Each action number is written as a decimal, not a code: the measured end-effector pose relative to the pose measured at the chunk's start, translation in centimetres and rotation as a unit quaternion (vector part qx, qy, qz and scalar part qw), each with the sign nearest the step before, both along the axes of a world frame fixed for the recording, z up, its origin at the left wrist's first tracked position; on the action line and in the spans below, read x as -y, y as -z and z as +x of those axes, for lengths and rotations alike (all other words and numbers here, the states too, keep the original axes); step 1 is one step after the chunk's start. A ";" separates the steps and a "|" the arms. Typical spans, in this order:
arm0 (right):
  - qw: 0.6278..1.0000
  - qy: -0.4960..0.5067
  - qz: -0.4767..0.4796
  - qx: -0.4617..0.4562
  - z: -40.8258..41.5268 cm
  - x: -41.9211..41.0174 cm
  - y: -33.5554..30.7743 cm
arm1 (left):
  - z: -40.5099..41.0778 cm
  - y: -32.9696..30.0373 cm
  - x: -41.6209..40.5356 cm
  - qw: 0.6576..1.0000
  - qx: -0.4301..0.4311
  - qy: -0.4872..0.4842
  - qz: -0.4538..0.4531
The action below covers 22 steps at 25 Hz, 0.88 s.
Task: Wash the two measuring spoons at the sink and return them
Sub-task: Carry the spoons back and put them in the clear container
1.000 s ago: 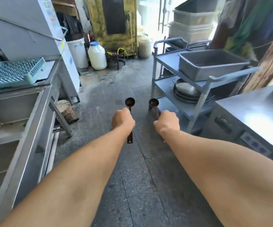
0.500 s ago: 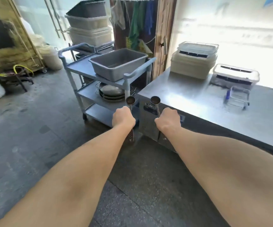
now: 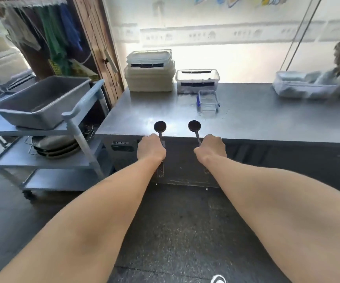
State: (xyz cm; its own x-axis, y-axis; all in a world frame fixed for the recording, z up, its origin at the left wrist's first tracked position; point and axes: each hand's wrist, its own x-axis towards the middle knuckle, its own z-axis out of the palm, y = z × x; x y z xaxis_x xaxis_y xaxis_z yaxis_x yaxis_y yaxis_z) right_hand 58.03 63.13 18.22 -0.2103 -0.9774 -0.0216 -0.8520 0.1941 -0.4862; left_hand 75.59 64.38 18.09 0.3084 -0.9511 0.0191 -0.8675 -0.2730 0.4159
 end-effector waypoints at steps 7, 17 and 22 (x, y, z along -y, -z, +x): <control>0.999 0.044 0.018 0.006 -8.8 8.3 0.6 | -9.0 0.4 9.7 0.999 -0.025 0.031 0.018; 0.998 0.017 0.046 0.045 -13.3 22.5 0.7 | -15.0 0.5 22.4 0.999 -0.015 0.007 0.027; 0.997 0.027 0.067 0.033 -13.8 29.1 2.0 | -15.1 1.3 29.8 0.999 -0.030 0.002 0.038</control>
